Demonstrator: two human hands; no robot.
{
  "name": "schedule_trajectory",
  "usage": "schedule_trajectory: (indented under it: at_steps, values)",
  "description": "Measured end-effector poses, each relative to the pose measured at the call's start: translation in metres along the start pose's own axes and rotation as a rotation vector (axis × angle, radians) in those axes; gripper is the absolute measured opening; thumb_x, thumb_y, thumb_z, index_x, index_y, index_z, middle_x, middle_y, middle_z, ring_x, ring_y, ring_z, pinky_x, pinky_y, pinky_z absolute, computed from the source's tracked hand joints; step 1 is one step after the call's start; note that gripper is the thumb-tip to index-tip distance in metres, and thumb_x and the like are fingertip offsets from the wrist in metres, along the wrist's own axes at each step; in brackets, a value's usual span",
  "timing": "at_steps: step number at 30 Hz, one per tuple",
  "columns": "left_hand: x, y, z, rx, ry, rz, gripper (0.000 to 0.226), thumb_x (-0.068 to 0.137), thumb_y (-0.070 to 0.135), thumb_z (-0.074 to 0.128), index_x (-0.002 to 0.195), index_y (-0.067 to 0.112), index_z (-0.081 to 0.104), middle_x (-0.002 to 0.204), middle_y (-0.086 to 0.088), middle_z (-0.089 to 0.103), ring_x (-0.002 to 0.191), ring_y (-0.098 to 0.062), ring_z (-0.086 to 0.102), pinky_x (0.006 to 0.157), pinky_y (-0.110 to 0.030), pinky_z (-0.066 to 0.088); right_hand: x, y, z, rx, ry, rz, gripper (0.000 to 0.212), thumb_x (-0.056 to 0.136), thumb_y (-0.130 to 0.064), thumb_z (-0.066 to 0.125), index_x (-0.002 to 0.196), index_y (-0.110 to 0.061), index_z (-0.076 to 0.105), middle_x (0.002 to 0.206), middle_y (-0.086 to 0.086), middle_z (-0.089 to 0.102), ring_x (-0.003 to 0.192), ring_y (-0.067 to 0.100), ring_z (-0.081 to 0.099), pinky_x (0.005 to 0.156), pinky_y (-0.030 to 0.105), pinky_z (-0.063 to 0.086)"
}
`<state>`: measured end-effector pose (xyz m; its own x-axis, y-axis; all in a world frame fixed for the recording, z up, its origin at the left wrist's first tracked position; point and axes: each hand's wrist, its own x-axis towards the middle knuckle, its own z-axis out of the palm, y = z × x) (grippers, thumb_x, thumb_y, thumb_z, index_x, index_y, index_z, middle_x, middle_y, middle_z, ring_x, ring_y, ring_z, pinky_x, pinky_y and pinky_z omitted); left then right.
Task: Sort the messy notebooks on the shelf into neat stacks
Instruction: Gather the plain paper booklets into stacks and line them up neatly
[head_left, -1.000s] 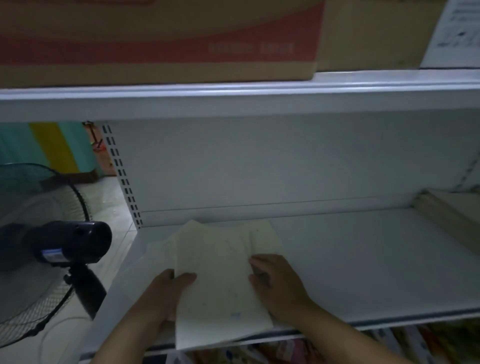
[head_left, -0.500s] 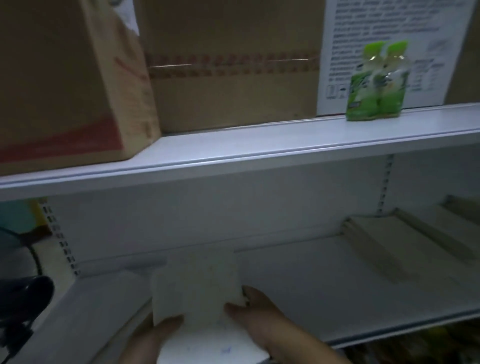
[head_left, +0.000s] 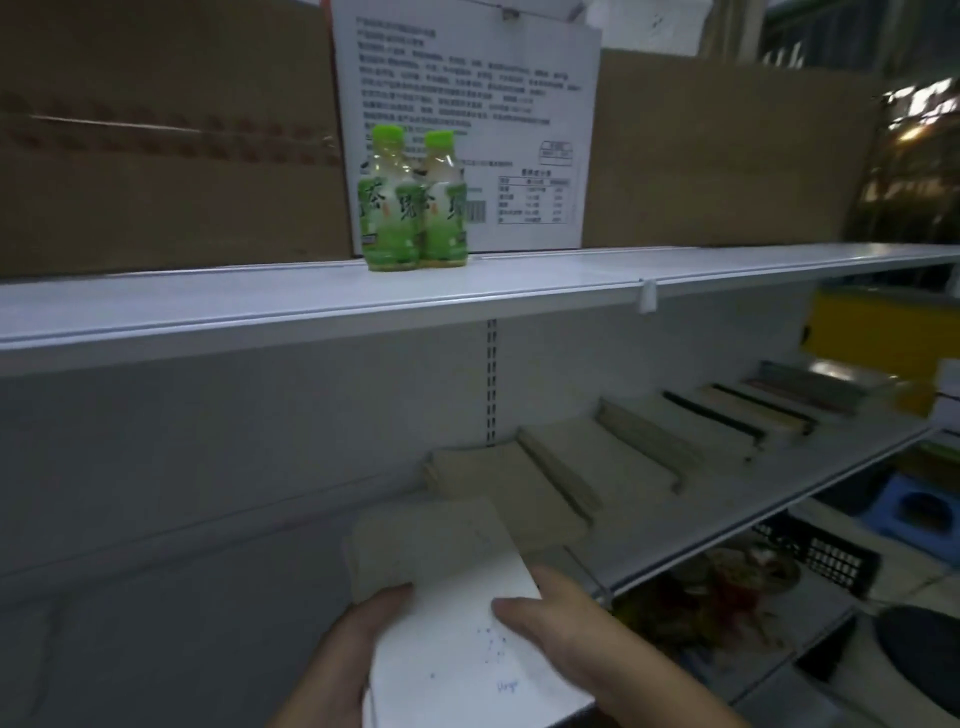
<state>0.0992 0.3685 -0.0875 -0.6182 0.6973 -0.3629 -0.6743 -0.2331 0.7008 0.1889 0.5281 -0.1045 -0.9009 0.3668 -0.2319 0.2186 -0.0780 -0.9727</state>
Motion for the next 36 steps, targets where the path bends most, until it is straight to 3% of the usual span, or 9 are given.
schedule_trajectory:
  at_steps: [2,4,10,18,21,25,28,32,36]
  values:
    - [-0.004,-0.008,0.025,0.018,-0.162,-0.158,0.041,0.083,0.022,0.056,0.111,-0.007,0.067,0.112,-0.027,0.065,0.098,-0.043,0.065,0.092,-0.046,0.045,-0.006,-0.007,-0.027,-0.028,0.032,0.014,0.029,0.089,-0.015,0.061,0.117,-0.017,0.057,0.105,-0.003,0.07,0.092,0.009,0.068,0.071,0.017,0.052]
    - [0.007,-0.009,0.037,0.05,-0.216,-0.164,0.035,0.083,0.02,0.054,0.098,-0.007,0.072,0.105,-0.028,0.068,0.085,-0.042,0.069,0.082,-0.045,0.046,-0.008,-0.015,-0.05,-0.051,0.045,0.046,0.022,0.092,-0.015,0.058,0.114,-0.017,0.059,0.103,-0.005,0.07,0.09,0.008,0.068,0.074,0.017,0.053]
    - [0.064,-0.006,0.064,0.243,-0.057,0.063,0.022,0.086,0.009,0.059,0.107,0.005,0.067,0.1,-0.019,0.072,0.088,-0.035,0.069,0.077,-0.037,0.051,0.002,-0.036,-0.095,-0.127,0.102,0.127,0.014,0.093,-0.022,0.057,0.106,-0.02,0.051,0.096,-0.014,0.064,0.09,0.005,0.063,0.083,0.02,0.048]
    - [0.173,-0.034,0.102,0.457,0.095,0.185,0.067,0.065,0.034,0.08,0.118,0.004,0.053,0.107,-0.015,0.065,0.091,-0.03,0.066,0.086,-0.047,0.054,0.048,-0.044,-0.157,-0.291,0.378,0.127,0.076,0.08,-0.028,0.07,0.141,-0.002,0.033,0.14,0.006,0.046,0.121,0.022,0.051,0.11,0.036,0.037]
    - [0.191,-0.033,0.116,0.493,0.015,0.091,0.08,0.044,0.041,0.079,0.114,0.009,0.058,0.104,-0.014,0.068,0.09,-0.031,0.068,0.085,-0.051,0.055,0.066,-0.035,-0.179,-0.272,0.466,0.147,0.061,0.088,-0.013,0.064,0.139,0.002,0.034,0.136,0.01,0.049,0.114,0.024,0.054,0.104,0.035,0.043]
    - [0.206,-0.024,0.143,0.468,-0.133,0.028,0.055,0.064,0.016,0.075,0.115,0.011,0.059,0.106,-0.018,0.069,0.092,-0.035,0.068,0.087,-0.057,0.052,0.087,-0.044,-0.209,-0.549,0.559,0.131,0.053,0.086,-0.032,0.063,0.132,-0.011,0.047,0.13,0.007,0.056,0.1,0.019,0.062,0.084,0.031,0.055]
    - [0.22,-0.022,0.164,0.549,-0.148,0.132,0.082,0.047,0.024,0.076,0.126,0.017,0.054,0.116,-0.011,0.065,0.101,-0.031,0.065,0.092,-0.051,0.051,0.108,-0.054,-0.237,-0.639,0.509,0.138,0.059,0.083,-0.038,0.061,0.136,-0.017,0.046,0.134,0.004,0.053,0.114,0.024,0.057,0.096,0.038,0.05]
    - [0.275,-0.028,0.176,0.671,-0.123,0.143,0.121,0.032,0.038,0.083,0.142,0.02,0.038,0.138,-0.01,0.05,0.118,-0.03,0.055,0.099,-0.046,0.048,0.124,-0.066,-0.258,-0.66,0.41,0.111,0.047,0.088,-0.022,0.061,0.132,-0.01,0.049,0.121,0.01,0.06,0.104,0.028,0.061,0.092,0.039,0.052]
    - [0.238,-0.019,0.202,1.105,0.002,0.161,0.113,0.067,0.026,0.083,0.152,0.022,0.008,0.158,-0.002,0.009,0.143,-0.023,0.022,0.112,-0.033,0.033,0.144,-0.065,-0.271,-0.716,0.368,0.061,0.046,0.088,-0.019,0.061,0.131,-0.009,0.051,0.115,0.014,0.062,0.097,0.028,0.063,0.087,0.04,0.054]
